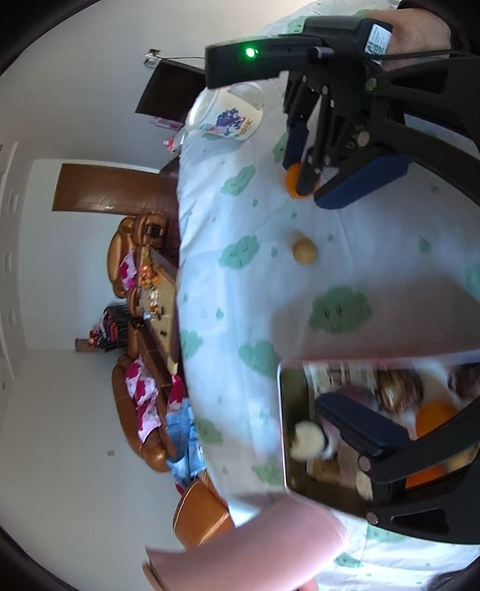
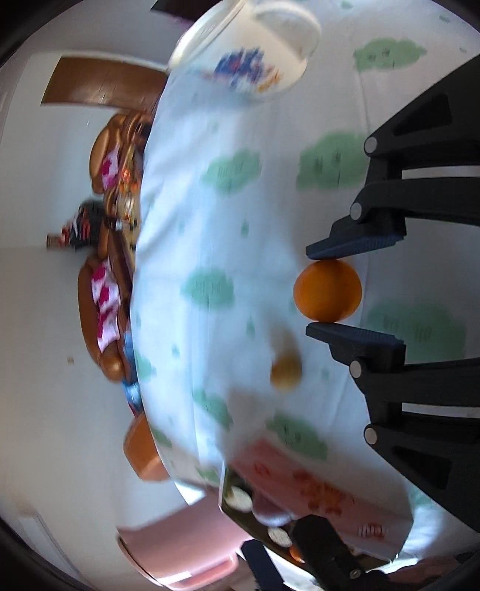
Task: Organize fruits
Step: 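Grasp a small yellow-brown potato with the left gripper while the right grasps an orange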
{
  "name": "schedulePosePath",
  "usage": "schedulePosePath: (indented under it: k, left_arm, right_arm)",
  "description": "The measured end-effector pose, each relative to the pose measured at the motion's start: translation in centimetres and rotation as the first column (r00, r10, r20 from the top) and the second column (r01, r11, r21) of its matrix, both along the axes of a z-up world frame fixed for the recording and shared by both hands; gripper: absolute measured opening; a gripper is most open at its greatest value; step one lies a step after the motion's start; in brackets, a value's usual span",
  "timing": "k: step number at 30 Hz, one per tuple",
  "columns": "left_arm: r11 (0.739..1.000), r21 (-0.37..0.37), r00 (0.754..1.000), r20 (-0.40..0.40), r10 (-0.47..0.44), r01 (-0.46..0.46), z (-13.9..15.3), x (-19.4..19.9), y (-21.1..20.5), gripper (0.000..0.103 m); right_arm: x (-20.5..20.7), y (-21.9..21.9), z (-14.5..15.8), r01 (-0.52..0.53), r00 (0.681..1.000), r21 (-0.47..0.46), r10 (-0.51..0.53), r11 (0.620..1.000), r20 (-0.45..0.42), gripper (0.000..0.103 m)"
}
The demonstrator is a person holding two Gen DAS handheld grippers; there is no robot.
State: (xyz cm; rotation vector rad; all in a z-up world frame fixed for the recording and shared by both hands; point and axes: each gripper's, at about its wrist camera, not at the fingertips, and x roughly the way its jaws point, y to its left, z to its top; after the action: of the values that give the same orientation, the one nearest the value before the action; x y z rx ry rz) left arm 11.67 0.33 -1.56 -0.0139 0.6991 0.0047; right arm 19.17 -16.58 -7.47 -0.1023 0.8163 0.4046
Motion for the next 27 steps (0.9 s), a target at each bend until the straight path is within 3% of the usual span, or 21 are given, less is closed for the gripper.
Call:
schedulePosePath:
  k: [6,8,14,22,23,27]
  left_arm:
    - [1.0,-0.011,0.995,-0.1,-0.024,0.023,-2.7,4.0,-2.4,0.085]
    - [0.999,-0.022,0.99,-0.138,-0.025,0.022,-3.6,5.1,-2.6,0.069]
    - [0.997,-0.077,0.977,-0.209,-0.031,0.016,-5.7,7.4,-3.1,0.048]
    - [0.996,-0.093,0.98,-0.198,-0.03,0.012,-6.1,8.3,-2.6,0.034]
    - [0.995,-0.102,0.98,-0.196,-0.037,0.017,-6.1,8.3,-2.5,0.028]
    - [0.992,-0.124,0.979,-0.193,-0.061,0.038,-6.1,8.2,-2.5,0.028]
  right_arm:
    - [0.6,-4.2,0.2,0.094,0.996,0.031,-0.094,0.995,0.0,0.037]
    - [0.6,-4.8,0.3,0.11,0.994,0.025,-0.111,0.994,0.005,0.037]
    - [0.3,-4.4,0.5,0.089,0.996,0.005,-0.089,0.996,0.026,0.037]
    - [0.0,-3.9,0.6,0.06,0.997,0.006,-0.061,0.998,0.039,0.037]
    - [0.0,-3.9,0.6,0.056,0.998,0.01,-0.056,0.998,0.041,0.037]
    - [-0.4,-3.6,0.8,0.037,0.998,0.024,-0.038,0.999,0.055,0.037]
